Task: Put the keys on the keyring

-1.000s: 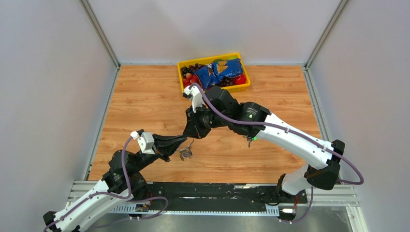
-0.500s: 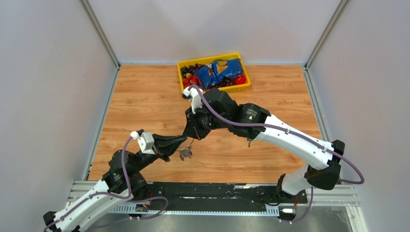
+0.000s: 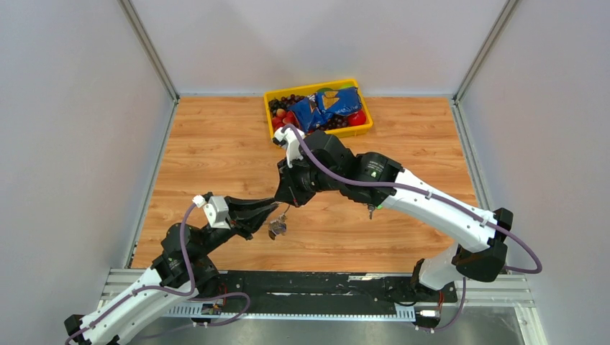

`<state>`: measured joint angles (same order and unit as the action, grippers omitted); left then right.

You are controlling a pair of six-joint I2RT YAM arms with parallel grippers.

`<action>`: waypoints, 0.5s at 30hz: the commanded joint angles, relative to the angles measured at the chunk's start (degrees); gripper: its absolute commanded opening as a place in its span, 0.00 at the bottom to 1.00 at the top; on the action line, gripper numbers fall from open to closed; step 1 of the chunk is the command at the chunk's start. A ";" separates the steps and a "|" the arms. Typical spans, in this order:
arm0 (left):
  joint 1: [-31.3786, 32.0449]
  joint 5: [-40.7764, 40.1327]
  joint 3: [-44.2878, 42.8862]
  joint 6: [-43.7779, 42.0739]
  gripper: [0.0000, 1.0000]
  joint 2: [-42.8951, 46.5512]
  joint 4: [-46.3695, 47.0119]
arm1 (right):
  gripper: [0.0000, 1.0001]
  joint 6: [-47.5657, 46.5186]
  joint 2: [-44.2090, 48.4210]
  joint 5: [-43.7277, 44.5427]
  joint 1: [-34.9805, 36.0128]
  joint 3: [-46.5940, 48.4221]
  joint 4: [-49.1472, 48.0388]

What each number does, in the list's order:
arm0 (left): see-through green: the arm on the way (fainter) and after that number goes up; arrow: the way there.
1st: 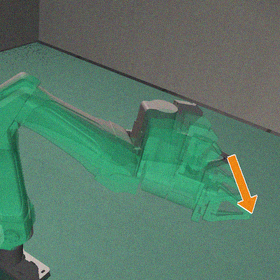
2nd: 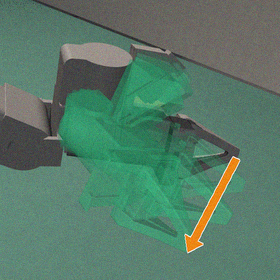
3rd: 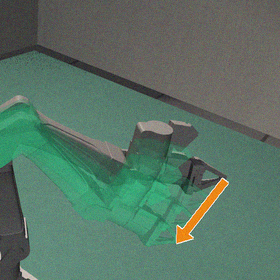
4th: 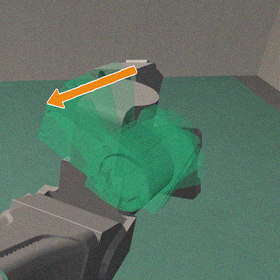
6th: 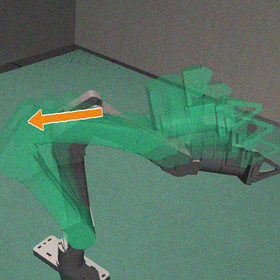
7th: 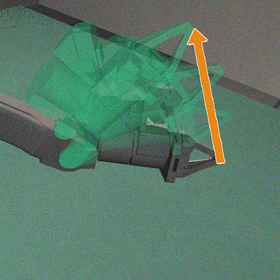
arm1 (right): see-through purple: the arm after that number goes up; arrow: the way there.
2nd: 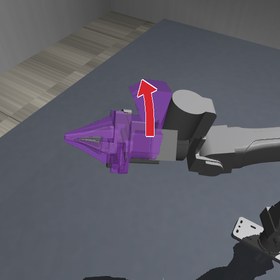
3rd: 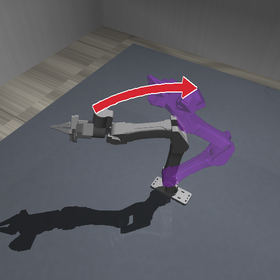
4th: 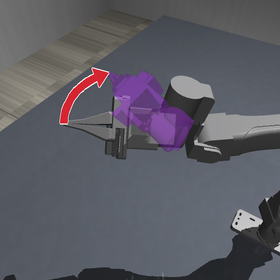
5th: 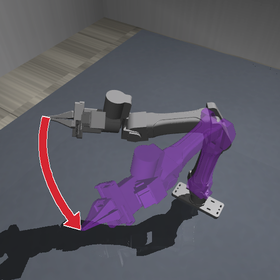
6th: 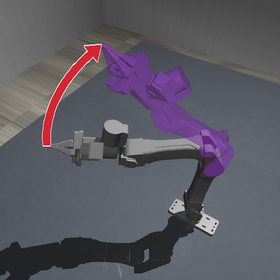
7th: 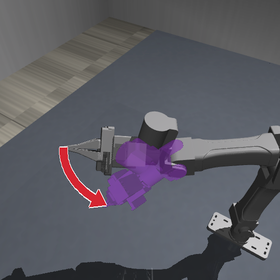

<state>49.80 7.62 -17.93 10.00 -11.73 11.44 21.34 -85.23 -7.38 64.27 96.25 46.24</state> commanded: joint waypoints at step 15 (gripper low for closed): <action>-0.15 -4.35 -1.41 -3.41 0.33 -1.69 0.64 | 0.00 4.94 -4.80 6.32 0.15 9.73 5.35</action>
<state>49.80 4.62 -17.93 8.36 -12.86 11.27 24.27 -89.73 -1.89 64.27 102.02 51.62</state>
